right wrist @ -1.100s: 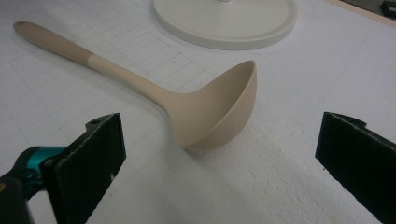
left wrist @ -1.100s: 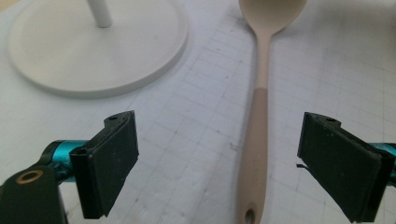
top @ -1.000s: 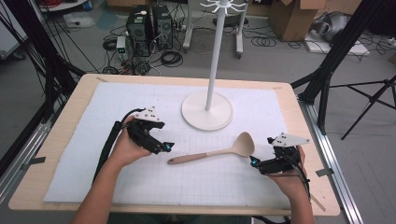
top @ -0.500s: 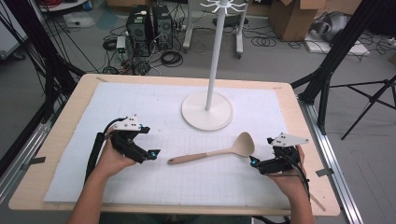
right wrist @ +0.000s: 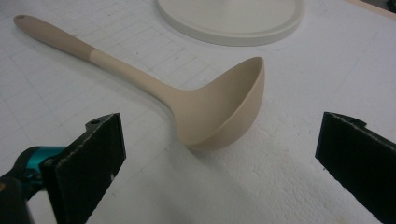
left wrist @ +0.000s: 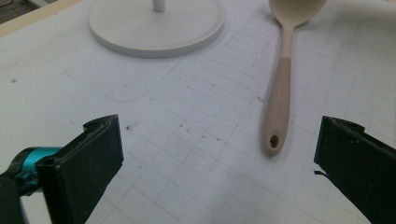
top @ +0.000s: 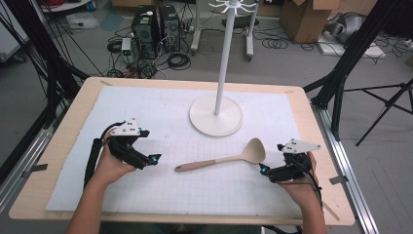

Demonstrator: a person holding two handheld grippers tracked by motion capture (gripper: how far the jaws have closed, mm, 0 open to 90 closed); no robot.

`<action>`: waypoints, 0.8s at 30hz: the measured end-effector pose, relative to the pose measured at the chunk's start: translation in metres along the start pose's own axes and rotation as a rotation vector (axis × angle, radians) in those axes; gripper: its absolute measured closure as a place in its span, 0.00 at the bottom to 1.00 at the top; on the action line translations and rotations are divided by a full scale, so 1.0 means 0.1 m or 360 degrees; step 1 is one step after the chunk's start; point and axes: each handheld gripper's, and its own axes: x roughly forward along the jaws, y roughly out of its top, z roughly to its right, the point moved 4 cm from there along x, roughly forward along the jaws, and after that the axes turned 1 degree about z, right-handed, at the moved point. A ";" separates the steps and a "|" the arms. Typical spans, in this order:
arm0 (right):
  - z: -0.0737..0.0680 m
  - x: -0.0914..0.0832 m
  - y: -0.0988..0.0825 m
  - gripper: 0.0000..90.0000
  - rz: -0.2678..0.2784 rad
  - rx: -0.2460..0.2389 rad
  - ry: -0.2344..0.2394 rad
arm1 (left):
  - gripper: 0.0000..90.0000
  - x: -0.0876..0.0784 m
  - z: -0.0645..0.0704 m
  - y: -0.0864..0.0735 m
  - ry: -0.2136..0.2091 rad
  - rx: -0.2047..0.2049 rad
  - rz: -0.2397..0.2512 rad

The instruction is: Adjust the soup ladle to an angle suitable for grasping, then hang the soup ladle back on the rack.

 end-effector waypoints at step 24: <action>0.00 0.07 -0.04 0.00 -0.0043 0.0006 0.0005 | 0.02 -0.06 -0.12 -0.05 0.0056 -0.0020 -0.0027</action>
